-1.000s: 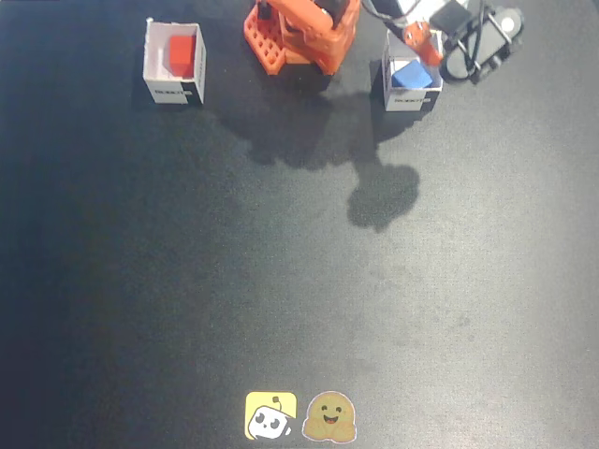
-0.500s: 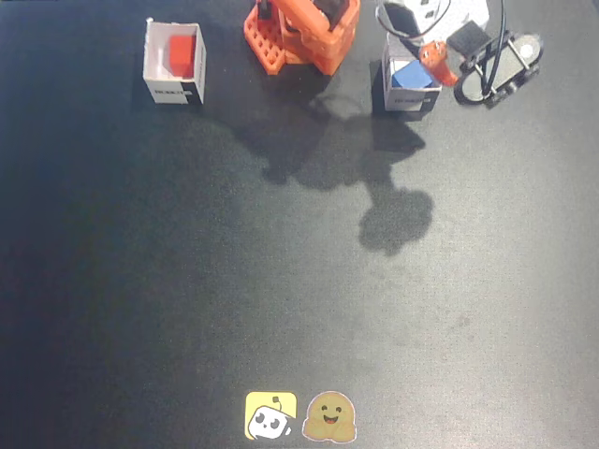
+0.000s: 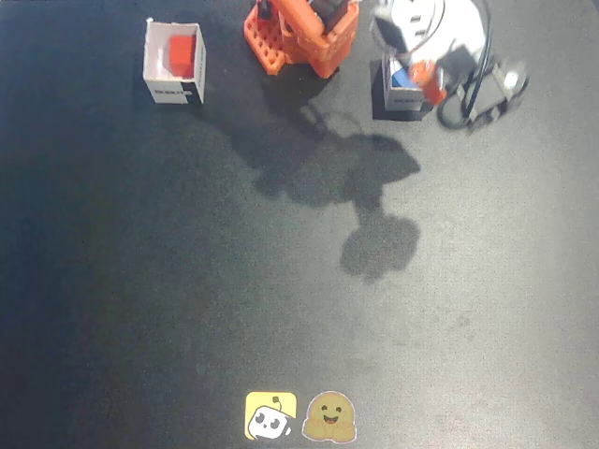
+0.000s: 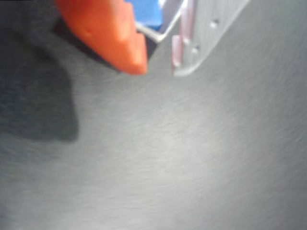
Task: Put the red cube in the right box and the blue cube in the left box.
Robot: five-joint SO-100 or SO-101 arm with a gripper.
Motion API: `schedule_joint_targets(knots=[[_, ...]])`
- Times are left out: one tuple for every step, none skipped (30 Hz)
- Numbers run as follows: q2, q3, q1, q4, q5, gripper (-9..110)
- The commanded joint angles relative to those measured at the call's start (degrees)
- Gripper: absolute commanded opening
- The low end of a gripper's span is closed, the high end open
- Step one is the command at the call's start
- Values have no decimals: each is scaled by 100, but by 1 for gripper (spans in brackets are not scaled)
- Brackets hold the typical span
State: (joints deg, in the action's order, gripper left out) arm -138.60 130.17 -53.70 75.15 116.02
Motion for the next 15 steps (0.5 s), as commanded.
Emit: schedule_joint_targets(knots=[[132,-519,158,-70,35,3],[202,-580,220,-53,62,3],[264,-642,281,-35,70,3],[316,-703,360,0,70,3],[360,-756,422,26,132,3],[387,-782,492,35,158,3],[396,-809,571,53,167,3],[413,-817,668,53,176,3],[422,-817,765,53,158,3],[422,-817,853,79,141,3],[422,-817,967,97,132,3],[422,-835,1090,105,70,3],[422,-861,1204,149,26,2],[422,-888,1327,185,-26,2],[422,-905,1459,220,-105,2]])
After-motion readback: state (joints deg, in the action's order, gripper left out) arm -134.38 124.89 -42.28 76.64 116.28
